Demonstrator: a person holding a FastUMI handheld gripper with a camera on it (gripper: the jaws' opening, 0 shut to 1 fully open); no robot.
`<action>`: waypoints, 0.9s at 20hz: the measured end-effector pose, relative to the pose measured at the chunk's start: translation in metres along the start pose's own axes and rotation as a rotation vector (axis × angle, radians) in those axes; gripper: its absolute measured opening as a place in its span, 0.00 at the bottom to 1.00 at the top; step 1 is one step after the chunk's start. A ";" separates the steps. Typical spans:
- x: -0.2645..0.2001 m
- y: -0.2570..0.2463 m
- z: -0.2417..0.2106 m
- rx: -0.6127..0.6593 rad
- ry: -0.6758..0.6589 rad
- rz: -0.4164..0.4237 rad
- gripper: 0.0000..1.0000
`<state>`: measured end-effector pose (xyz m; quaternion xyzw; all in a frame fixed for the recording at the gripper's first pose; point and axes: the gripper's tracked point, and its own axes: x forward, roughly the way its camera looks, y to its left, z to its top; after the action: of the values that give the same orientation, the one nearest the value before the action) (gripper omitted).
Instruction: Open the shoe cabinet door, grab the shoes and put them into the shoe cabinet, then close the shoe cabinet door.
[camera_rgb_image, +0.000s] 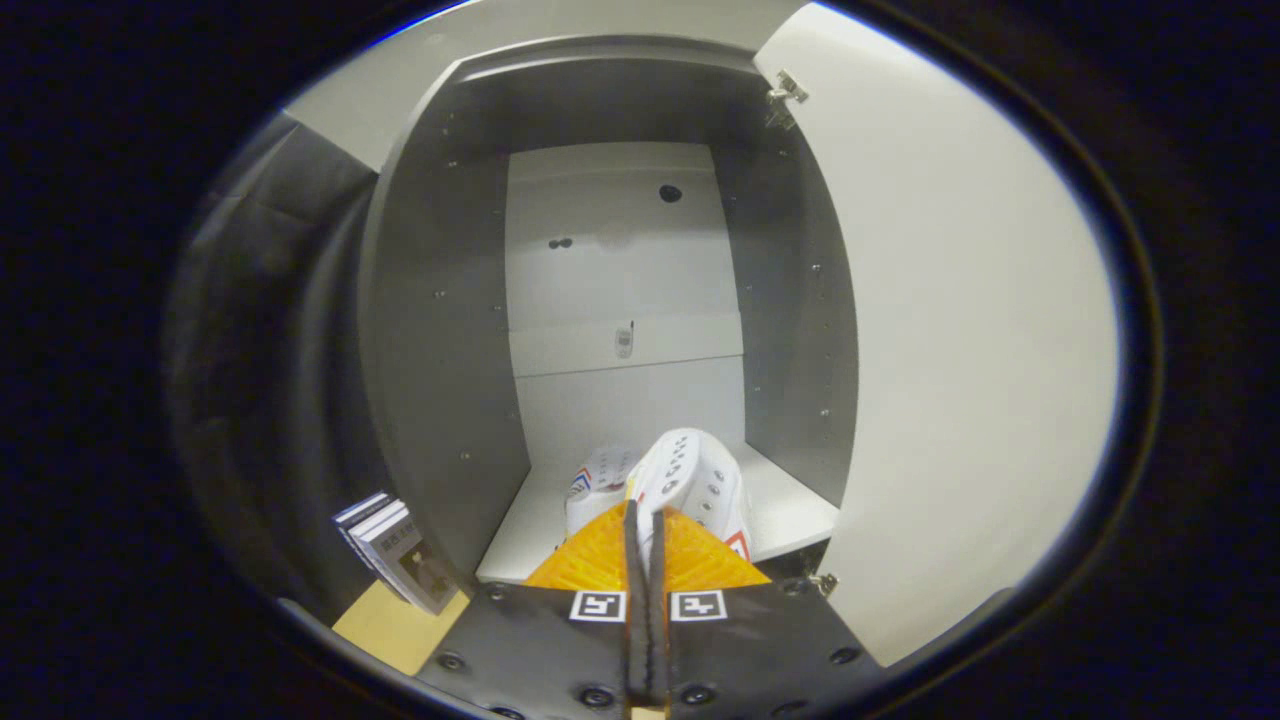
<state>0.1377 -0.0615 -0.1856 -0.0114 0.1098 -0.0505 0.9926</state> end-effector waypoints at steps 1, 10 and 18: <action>0.017 -0.002 0.004 0.002 -0.001 0.007 0.02; 0.130 -0.029 -0.002 -0.072 0.036 0.024 0.02; 0.184 -0.037 -0.011 -0.138 0.062 0.016 0.02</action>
<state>0.3100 -0.1171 -0.2353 -0.0775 0.1435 -0.0352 0.9860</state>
